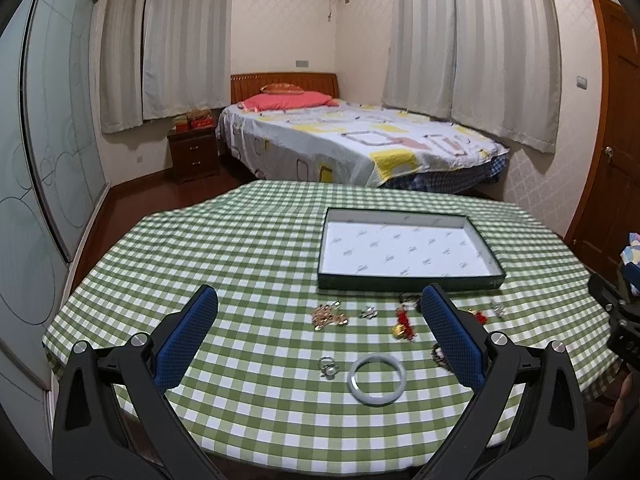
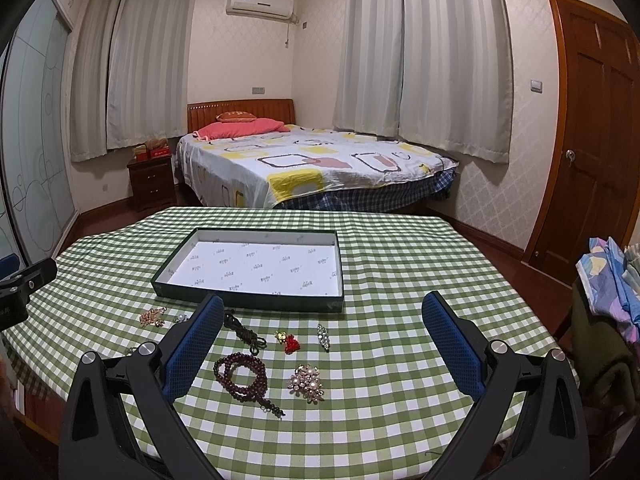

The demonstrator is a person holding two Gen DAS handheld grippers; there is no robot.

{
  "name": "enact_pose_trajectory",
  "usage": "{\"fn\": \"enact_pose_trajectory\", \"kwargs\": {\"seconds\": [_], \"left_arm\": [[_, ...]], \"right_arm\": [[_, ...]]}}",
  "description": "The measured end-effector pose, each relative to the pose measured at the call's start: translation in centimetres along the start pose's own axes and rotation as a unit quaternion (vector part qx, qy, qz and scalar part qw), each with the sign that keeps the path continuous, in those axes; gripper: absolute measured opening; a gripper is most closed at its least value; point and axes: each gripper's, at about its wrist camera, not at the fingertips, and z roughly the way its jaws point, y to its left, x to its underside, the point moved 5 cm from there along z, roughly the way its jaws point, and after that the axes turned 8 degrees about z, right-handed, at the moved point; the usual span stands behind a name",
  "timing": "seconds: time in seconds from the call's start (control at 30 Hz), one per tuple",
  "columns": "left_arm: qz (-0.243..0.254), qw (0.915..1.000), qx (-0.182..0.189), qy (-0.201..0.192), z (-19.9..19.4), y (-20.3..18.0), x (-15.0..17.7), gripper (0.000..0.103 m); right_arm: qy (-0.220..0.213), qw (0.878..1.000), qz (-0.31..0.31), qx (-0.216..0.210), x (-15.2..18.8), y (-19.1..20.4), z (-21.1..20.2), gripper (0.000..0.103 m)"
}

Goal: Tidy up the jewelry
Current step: 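Close the left tool on the pearl ring while the right tool grasps the gold pearl brooch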

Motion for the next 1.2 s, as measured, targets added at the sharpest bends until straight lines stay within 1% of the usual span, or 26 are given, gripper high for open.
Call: {"fn": "enact_pose_trajectory", "kwargs": {"seconds": [0.07, 0.1, 0.17, 0.23, 0.3, 0.37, 0.5, 0.57, 0.73, 0.8, 0.83, 0.9, 0.93, 0.97, 1.03, 1.2], "left_arm": [[-0.004, 0.9999, 0.004, 0.016, 1.2, 0.5, 0.6, 0.099], [-0.007, 0.9997, 0.005, 0.025, 1.8, 0.7, 1.0, 0.099], [-0.018, 0.9984, 0.015, 0.052, 3.5, 1.1, 2.2, 0.099], [-0.025, 0.9963, 0.025, 0.078, 4.9, 1.1, 3.5, 0.099], [-0.022, 0.9936, 0.037, 0.104, 6.4, 0.6, 4.8, 0.099], [-0.016, 0.9919, 0.042, 0.119, 7.4, -0.1, 5.7, 0.099], [0.001, 0.9866, 0.054, 0.154, 10.0, -1.9, 7.4, 0.099], [0.003, 0.9832, 0.063, 0.171, 11.1, -2.6, 8.1, 0.099], [0.011, 0.9774, 0.074, 0.198, 13.0, -3.7, 9.1, 0.099], [0.01, 0.9771, 0.073, 0.2, 13.2, -3.6, 9.1, 0.099], [0.01, 0.9773, 0.072, 0.199, 13.2, -3.5, 9.1, 0.099], [0.01, 0.9779, 0.067, 0.198, 13.1, -3.0, 8.9, 0.099], [0.01, 0.9784, 0.063, 0.197, 13.1, -2.6, 8.8, 0.099], [0.009, 0.9788, 0.06, 0.196, 13.0, -2.2, 8.7, 0.099], [0.006, 0.9795, 0.053, 0.195, 13.1, -1.4, 8.5, 0.099], [0.0, 0.9793, 0.042, 0.198, 13.7, -0.2, 8.5, 0.099]], "right_arm": [[0.008, 1.0, -0.001, 0.001, 0.6, -0.3, 0.9, 0.096], [0.018, 1.0, 0.0, 0.002, 1.3, -0.4, 1.7, 0.096], [0.031, 1.0, 0.001, 0.001, 2.1, -0.6, 2.8, 0.096], [0.053, 0.999, 0.004, 0.001, 3.3, -1.0, 4.2, 0.096], [0.081, 0.997, 0.009, -0.001, 4.8, -1.4, 6.0, 0.096], [0.104, 0.995, 0.012, -0.001, 6.0, -1.6, 7.5, 0.096], [0.136, 0.991, 0.017, 0.001, 7.8, -2.2, 9.5, 0.096], [0.144, 0.989, 0.022, 0.001, 8.2, -2.5, 10.0, 0.096], [0.164, 0.986, 0.032, -0.006, 9.1, -2.9, 11.6, 0.096], [0.168, 0.985, 0.03, -0.009, 9.2, -2.7, 11.9, 0.095], [0.17, 0.985, 0.029, -0.011, 9.3, -2.6, 12.1, 0.094], [0.177, 0.984, 0.025, -0.017, 9.4, -2.2, 12.5, 0.085], [0.18, 0.983, 0.024, -0.02, 9.5, -2.2, 12.7, 0.07], [0.185, 0.982, 0.023, -0.021, 9.5, -2.1, 12.9, 0.06], [0.194, 0.981, 0.022, -0.024, 9.7, -1.9, 13.4, 0.059], [0.198, 0.98, 0.018, -0.027, 9.9, -1.5, 13.9, 0.059]]}}
